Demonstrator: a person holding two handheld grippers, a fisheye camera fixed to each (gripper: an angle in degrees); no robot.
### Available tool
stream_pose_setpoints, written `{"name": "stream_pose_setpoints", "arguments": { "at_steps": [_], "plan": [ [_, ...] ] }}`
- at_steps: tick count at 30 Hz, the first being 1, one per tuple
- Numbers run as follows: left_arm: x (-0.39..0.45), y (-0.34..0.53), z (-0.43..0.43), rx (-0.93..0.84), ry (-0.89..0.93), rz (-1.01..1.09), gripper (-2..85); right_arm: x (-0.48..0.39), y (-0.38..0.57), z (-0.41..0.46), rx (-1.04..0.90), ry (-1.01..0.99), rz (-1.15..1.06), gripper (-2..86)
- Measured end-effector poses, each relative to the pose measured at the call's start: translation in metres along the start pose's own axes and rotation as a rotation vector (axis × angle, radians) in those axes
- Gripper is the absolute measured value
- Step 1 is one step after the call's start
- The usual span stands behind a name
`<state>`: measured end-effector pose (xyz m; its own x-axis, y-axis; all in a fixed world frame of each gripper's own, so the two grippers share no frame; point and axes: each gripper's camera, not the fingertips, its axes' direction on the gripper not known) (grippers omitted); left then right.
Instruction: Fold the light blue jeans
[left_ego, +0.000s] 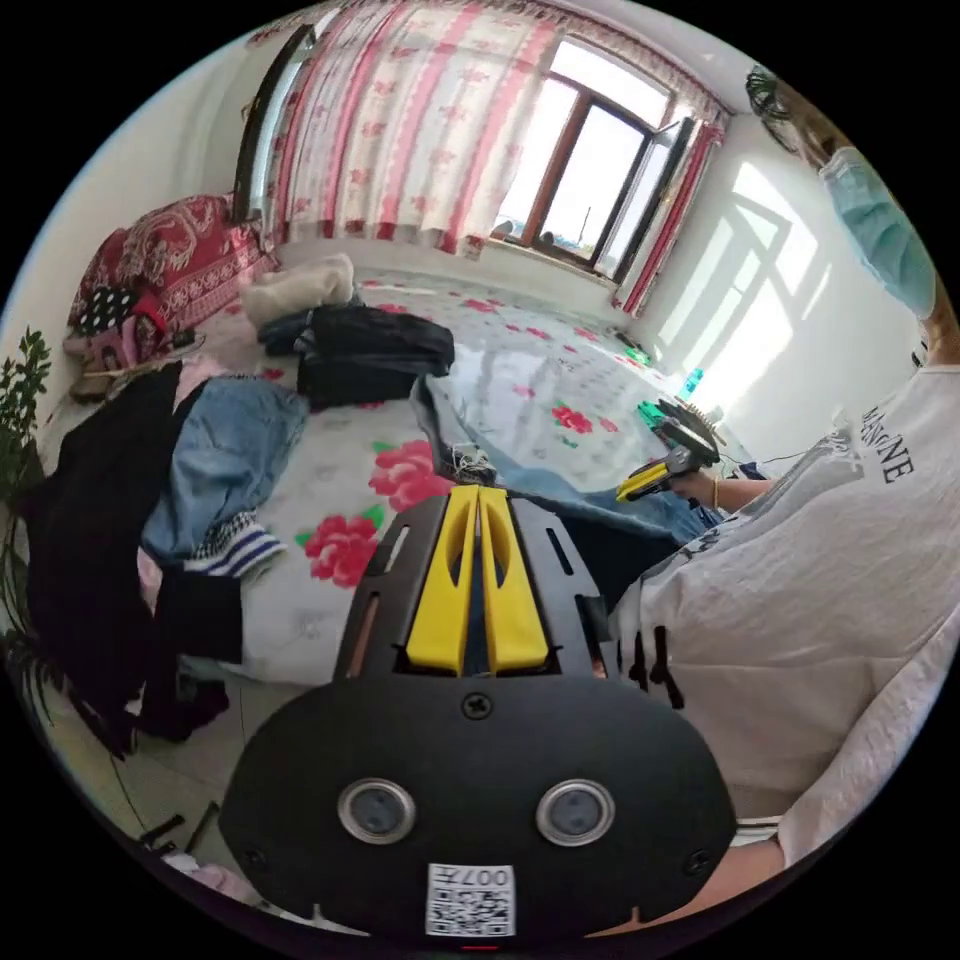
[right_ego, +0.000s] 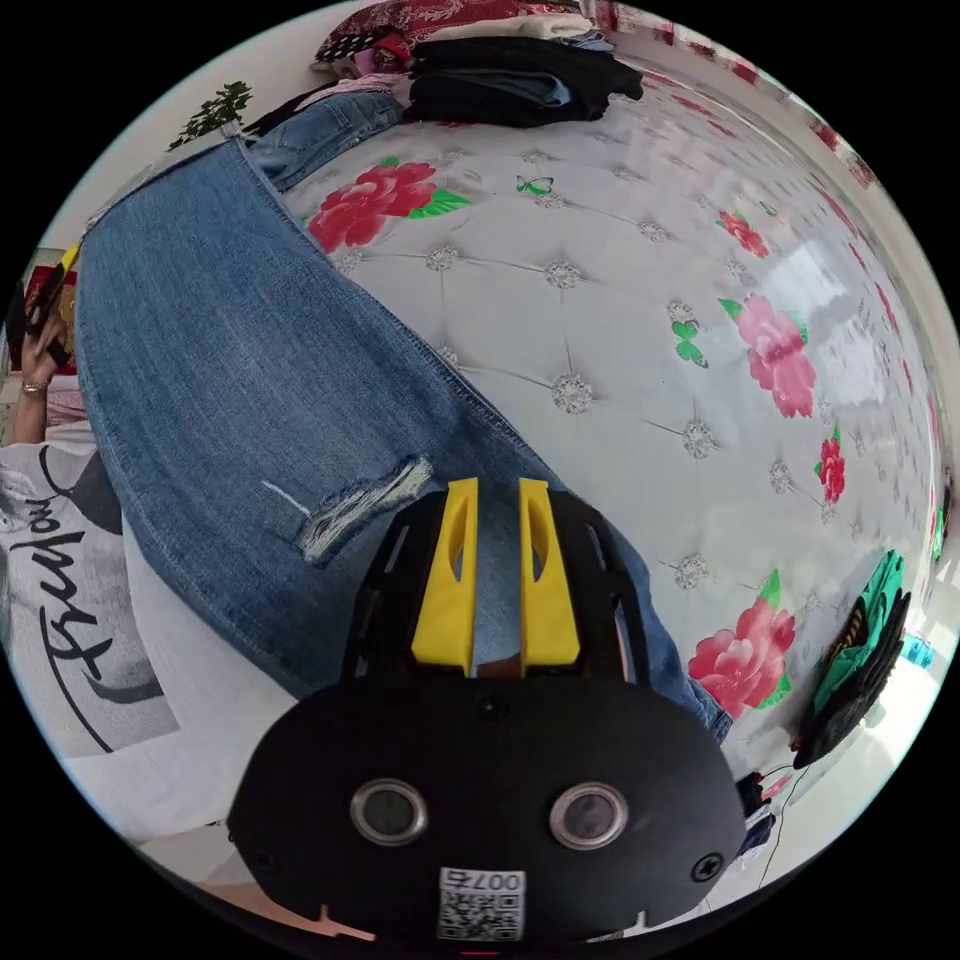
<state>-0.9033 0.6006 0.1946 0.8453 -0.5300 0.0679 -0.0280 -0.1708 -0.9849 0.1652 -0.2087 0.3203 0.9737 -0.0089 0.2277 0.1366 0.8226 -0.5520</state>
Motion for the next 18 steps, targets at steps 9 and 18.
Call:
{"name": "stream_pose_setpoints", "arguments": {
  "at_steps": [9,18],
  "plan": [
    [-0.073,0.093,0.085,-0.251,-0.016,-0.486,-0.9,0.017,0.02,0.026,0.009,-0.008,0.077,6.1],
    [-0.05,0.065,0.065,-0.158,0.06,-0.349,2.6,0.065,-0.012,0.042,-0.053,-0.049,0.038,6.9]
  ]
}}
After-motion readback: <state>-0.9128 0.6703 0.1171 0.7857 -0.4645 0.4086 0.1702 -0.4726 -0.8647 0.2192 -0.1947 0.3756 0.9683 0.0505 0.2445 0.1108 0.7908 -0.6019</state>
